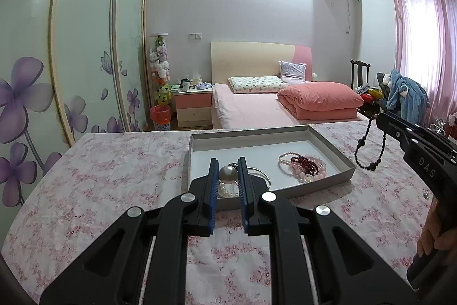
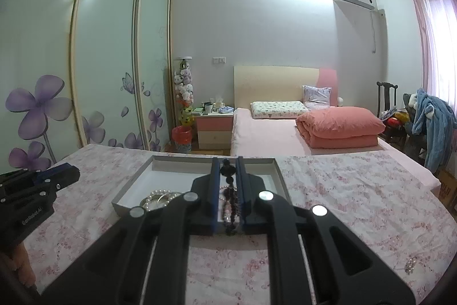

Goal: Organize jewelry
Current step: 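Carry the black bracelet with the right tool while the left tool carries the pearl over the tray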

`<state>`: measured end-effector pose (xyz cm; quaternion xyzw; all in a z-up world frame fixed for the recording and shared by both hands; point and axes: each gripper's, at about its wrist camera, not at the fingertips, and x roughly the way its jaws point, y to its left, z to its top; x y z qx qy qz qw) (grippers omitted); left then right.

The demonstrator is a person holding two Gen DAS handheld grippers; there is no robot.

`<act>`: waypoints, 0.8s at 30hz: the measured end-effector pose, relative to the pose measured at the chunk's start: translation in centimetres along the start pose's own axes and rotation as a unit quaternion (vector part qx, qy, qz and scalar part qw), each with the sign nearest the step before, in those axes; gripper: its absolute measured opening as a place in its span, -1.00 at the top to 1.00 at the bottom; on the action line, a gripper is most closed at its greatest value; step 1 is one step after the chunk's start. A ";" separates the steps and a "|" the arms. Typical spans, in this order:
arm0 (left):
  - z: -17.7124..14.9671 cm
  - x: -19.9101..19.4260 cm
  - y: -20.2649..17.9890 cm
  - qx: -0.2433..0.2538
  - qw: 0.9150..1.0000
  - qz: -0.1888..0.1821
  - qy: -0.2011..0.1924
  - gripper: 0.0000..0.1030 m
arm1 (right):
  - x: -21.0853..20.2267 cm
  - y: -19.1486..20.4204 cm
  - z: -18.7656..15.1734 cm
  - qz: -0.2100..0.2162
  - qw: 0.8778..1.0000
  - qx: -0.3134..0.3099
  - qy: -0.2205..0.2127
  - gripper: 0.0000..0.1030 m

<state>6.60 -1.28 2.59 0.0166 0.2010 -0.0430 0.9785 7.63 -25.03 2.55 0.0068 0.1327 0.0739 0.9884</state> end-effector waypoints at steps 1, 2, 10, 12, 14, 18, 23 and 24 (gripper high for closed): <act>0.0 0.2 -0.1 0.001 1.000 0.000 0.000 0.72 | 0.0 0.1 0.0 -0.001 1.000 -0.001 -0.001 0.78; 0.1 0.3 0.0 0.001 1.000 0.001 0.000 0.72 | 0.1 0.1 0.1 -0.002 1.000 -0.002 -0.004 0.78; 0.1 1.0 0.1 0.003 1.000 0.000 0.004 0.72 | 0.4 0.3 0.3 -0.005 1.000 -0.006 -0.009 0.78; 0.0 1.0 0.1 0.003 1.000 -0.001 0.005 0.72 | 0.4 0.3 0.3 -0.005 1.000 -0.005 -0.009 0.78; -0.1 1.1 0.2 0.002 1.000 -0.001 0.005 0.72 | 0.4 0.4 0.4 -0.006 1.000 -0.006 -0.009 0.78; -0.1 1.2 0.1 0.003 1.000 -0.003 0.006 0.72 | 0.4 0.4 0.4 -0.006 1.000 -0.005 -0.009 0.78; 0.4 2.1 -0.1 0.004 1.000 -0.010 0.008 0.72 | 0.8 0.0 0.6 -0.007 1.000 -0.003 -0.013 0.78; 0.5 2.3 -0.1 0.002 1.000 -0.011 0.008 0.72 | 1.1 -0.2 0.7 -0.007 1.000 -0.002 -0.013 0.78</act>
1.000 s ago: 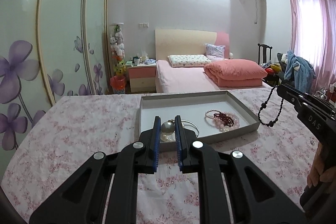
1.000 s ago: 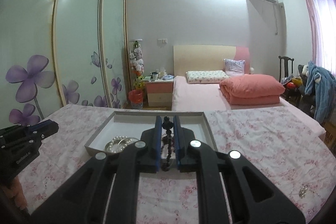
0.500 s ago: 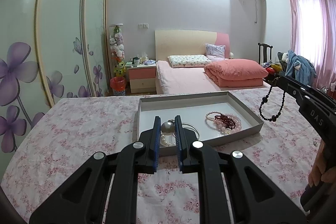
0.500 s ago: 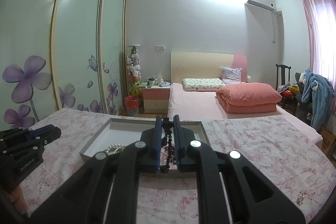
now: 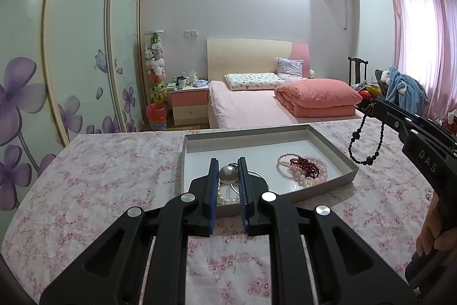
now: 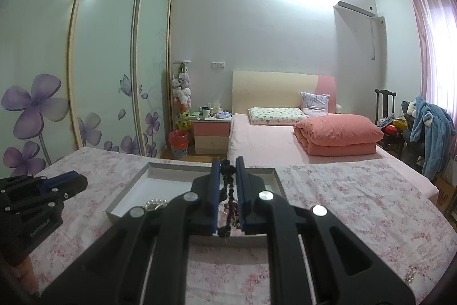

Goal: Organize jewelry
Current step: 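Carry the black bracelet with the right tool while the left tool carries the pearl over the tray, then open both tools to drop the black bracelet and pearl into the tray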

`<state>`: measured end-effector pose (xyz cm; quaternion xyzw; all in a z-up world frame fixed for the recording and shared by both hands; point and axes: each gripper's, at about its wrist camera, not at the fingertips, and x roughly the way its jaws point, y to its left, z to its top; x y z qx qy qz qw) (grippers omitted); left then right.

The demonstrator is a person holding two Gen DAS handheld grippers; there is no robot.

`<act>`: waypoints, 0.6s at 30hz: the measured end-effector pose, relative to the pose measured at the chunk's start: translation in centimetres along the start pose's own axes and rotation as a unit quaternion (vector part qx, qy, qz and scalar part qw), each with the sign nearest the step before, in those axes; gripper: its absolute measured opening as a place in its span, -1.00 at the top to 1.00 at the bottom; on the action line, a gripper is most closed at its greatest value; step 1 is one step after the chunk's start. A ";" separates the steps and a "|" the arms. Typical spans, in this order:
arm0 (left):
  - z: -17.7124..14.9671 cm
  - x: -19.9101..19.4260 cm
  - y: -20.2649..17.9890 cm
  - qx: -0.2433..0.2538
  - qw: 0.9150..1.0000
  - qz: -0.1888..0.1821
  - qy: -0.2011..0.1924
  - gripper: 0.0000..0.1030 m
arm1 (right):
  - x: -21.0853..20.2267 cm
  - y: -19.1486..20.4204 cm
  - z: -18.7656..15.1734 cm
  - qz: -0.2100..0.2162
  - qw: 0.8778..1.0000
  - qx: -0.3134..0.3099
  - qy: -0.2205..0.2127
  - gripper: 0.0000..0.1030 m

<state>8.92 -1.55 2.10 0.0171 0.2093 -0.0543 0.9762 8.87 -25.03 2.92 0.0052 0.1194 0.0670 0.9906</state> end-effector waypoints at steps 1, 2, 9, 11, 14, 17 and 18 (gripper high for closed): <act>0.1 0.2 0.0 -0.002 1.000 -0.002 0.001 0.72 | 0.2 -0.1 0.0 0.000 1.000 0.001 0.000 0.78; 0.2 0.6 0.1 -0.005 1.000 -0.005 0.003 0.72 | 0.6 -0.3 0.1 -0.001 1.000 0.002 0.000 0.78; 0.5 4.0 0.7 -0.030 0.999 -0.019 0.024 0.72 | 3.6 -0.9 0.1 -0.009 1.000 0.005 0.013 0.78; 0.5 4.8 0.7 -0.031 0.999 -0.019 0.029 0.72 | 4.3 -0.9 0.1 -0.010 1.000 0.003 0.015 0.78; 0.8 5.7 0.6 -0.026 0.999 -0.022 0.030 0.72 | 5.5 -0.8 0.1 -0.011 1.000 0.003 0.020 0.78; 1.0 6.6 0.4 -0.020 0.999 -0.024 0.033 0.72 | 6.8 -0.9 0.1 -0.009 1.000 0.002 0.026 0.78; 1.1 6.9 0.3 -0.019 0.999 -0.026 0.035 0.72 | 7.2 -0.8 0.2 -0.008 1.000 0.001 0.028 0.78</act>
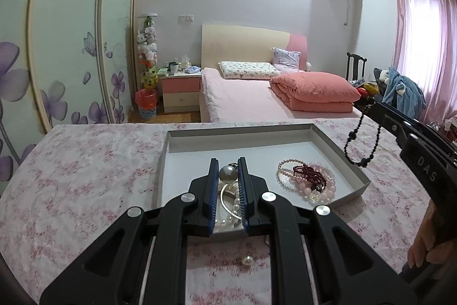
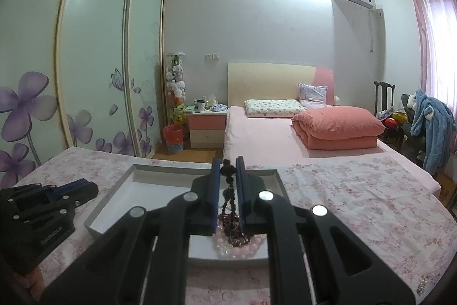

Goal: Organize jewelry
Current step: 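Open both tools to drop the black bracelet and pearl into the tray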

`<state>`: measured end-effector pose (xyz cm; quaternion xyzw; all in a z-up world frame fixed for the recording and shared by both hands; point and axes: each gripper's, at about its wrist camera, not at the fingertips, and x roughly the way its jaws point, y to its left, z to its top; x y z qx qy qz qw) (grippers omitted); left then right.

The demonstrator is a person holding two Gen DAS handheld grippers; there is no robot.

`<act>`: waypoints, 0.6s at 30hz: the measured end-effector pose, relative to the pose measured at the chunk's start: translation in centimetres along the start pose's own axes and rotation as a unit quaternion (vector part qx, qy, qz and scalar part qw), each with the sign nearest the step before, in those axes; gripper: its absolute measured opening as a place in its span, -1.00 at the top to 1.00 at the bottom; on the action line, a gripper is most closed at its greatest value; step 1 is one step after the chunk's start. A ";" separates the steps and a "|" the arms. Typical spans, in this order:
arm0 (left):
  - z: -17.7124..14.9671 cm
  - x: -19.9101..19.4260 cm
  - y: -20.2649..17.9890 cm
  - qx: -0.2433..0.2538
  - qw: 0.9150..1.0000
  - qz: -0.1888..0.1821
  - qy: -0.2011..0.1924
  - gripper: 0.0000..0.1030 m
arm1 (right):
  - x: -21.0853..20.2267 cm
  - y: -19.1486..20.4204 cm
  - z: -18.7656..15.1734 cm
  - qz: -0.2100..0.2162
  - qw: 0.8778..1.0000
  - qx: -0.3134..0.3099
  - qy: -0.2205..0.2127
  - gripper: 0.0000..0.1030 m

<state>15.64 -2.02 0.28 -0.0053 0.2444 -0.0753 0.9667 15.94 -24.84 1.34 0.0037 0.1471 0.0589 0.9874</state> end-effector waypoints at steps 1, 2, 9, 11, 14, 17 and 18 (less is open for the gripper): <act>0.1 0.4 0.0 0.001 1.000 -0.001 0.002 0.72 | 0.5 0.2 0.1 0.000 1.000 0.000 0.002 0.78; 0.2 0.9 -0.2 0.003 1.000 -0.003 0.004 0.72 | 1.2 0.0 0.1 0.001 1.000 0.000 0.006 0.78; 0.3 3.9 -0.5 0.008 1.000 -0.009 0.022 0.72 | 4.7 -0.3 -0.4 0.007 0.999 0.020 0.036 0.78; 0.3 4.6 -0.6 0.006 0.999 -0.011 0.030 0.72 | 5.5 -0.5 -0.6 0.009 0.999 0.026 0.045 0.78; 0.0 5.6 -0.8 0.006 0.999 -0.016 0.044 0.72 | 7.0 -0.6 -0.9 0.017 0.997 0.033 0.065 0.77; -0.2 6.2 -0.9 0.002 0.998 -0.020 0.056 0.71 | 8.0 -0.7 -1.5 0.028 0.995 0.041 0.089 0.69; -0.3 6.4 -0.8 -0.003 0.998 -0.025 0.061 0.71 | 8.0 -0.8 -1.7 0.029 0.994 0.045 0.092 0.58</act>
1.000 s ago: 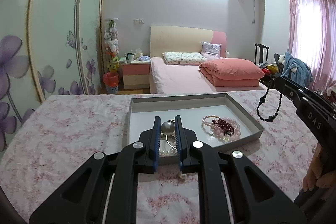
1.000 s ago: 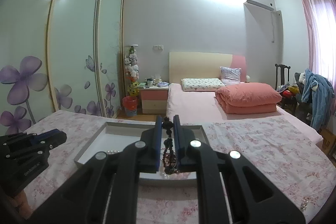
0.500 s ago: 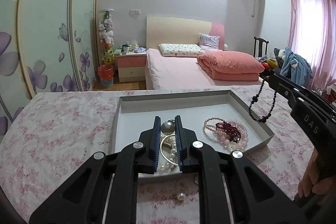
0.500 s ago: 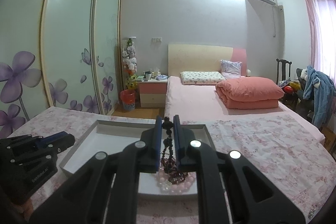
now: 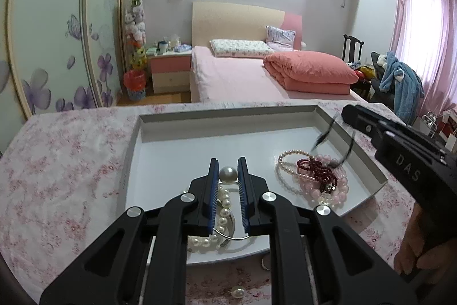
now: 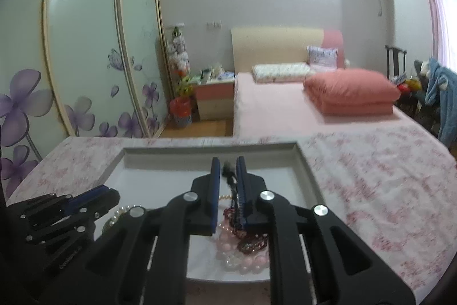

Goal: Organize jewelry
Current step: 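Open both tools to drop the black bracelet and pearl into the tray, then withdraw both open tools from the gray tray, then grasp the silver ring with the right tool while the left tool grasps another pearl stud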

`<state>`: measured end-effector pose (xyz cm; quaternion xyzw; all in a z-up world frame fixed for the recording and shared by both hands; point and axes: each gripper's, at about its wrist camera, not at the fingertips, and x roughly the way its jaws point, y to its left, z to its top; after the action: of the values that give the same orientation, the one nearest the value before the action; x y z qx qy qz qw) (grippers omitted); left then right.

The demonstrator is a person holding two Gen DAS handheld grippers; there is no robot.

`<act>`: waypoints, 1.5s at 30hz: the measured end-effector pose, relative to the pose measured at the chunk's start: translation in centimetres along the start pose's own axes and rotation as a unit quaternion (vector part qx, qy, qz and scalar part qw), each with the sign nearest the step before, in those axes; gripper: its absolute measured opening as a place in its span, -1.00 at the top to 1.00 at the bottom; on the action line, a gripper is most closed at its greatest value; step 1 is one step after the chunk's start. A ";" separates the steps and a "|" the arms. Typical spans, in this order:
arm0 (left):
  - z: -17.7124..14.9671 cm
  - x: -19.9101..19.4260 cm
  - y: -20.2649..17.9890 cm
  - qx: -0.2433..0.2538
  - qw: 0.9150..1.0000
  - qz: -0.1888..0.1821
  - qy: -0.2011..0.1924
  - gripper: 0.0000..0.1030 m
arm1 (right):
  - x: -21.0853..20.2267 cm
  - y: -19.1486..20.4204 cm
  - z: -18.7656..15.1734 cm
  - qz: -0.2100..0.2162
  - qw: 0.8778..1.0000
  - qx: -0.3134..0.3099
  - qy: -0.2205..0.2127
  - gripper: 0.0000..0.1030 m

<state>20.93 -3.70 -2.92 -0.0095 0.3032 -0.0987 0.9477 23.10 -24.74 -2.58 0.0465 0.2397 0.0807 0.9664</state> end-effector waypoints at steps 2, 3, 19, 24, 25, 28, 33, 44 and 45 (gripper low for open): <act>-0.1 0.0 0.3 -0.006 1.000 -0.005 0.005 0.61 | -0.4 -0.4 -0.1 -0.003 1.000 0.006 -0.003 0.21; -0.1 -0.1 0.5 -0.008 1.000 -0.006 0.004 0.46 | -0.7 -0.7 -0.2 -0.005 1.000 0.008 -0.005 0.21; -2.4 -6.4 6.7 -0.055 0.998 0.029 -0.002 0.14 | -4.0 1.0 -4.4 0.084 0.990 0.002 0.113 0.32; -4.1 -7.8 7.6 -0.053 0.998 0.043 0.013 0.07 | -2.6 4.6 -7.1 0.106 0.978 -0.037 0.176 0.41; -4.4 -7.9 7.7 -0.054 0.997 0.044 0.015 0.07 | -2.4 5.1 -7.3 0.107 0.976 -0.042 0.183 0.41; -5.3 -8.6 8.4 -0.060 0.997 0.049 0.020 0.01 | -1.4 6.9 -8.1 0.098 0.972 -0.062 0.204 0.40; -6.2 -9.2 9.1 -0.070 0.996 0.053 0.024 0.00 | -0.1 8.1 -8.6 0.081 0.970 -0.072 0.216 0.40; -6.9 -9.6 8.8 -0.073 0.996 0.046 0.030 0.00 | 1.6 10.1 -8.7 0.034 0.971 -0.108 0.208 0.57; -6.8 -9.6 8.5 -0.072 0.996 0.044 0.031 0.00 | 1.5 10.0 -8.7 0.035 0.972 -0.106 0.209 0.58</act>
<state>10.89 6.75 -3.65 -0.0611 0.3388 -0.0353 0.9382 18.99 -14.19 -9.64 -0.0662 0.4244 0.1474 0.8909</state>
